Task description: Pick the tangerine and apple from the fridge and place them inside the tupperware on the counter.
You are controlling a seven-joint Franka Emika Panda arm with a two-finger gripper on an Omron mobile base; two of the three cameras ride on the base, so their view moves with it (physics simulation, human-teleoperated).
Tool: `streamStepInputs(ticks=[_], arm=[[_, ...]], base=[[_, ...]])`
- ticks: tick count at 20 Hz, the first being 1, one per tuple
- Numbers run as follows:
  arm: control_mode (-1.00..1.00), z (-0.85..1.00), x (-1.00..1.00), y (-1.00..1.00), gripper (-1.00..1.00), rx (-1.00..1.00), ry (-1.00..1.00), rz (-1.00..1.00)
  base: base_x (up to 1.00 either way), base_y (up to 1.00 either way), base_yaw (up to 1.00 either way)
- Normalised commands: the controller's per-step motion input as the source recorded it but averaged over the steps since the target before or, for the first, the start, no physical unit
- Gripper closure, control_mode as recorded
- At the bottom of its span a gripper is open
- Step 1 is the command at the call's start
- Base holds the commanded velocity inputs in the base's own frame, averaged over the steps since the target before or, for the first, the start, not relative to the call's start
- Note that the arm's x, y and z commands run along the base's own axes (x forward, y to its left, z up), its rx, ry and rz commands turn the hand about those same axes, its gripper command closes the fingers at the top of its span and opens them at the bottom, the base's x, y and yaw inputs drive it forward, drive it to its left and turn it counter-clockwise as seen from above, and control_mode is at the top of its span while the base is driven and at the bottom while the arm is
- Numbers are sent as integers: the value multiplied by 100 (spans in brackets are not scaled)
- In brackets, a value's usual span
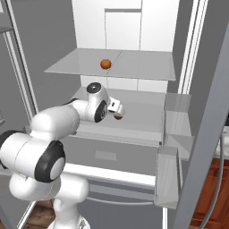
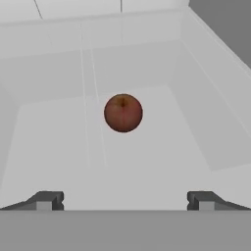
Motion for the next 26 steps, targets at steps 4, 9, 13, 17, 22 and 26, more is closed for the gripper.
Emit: streamStepInputs(ticks=[4, 9, 13, 17, 22, 26], arm=[[-100, -15, 24, -3, -100, 0, 0, 0], [-100, -13, 31, -6, -100, 0, 0, 0], [-100, -12, 31, -8, -100, 0, 0, 0], [-100, -14, 19, -9, -100, 0, 0, 0], [-100, -18, 11, -6, -100, 0, 0, 0], [-100, -17, 18, -1, -100, 0, 0, 0]], base=[[0, 0, 0], [0, 0, 0], [0, 0, 0], [0, 0, 0], [0, 0, 0], [0, 0, 0]])
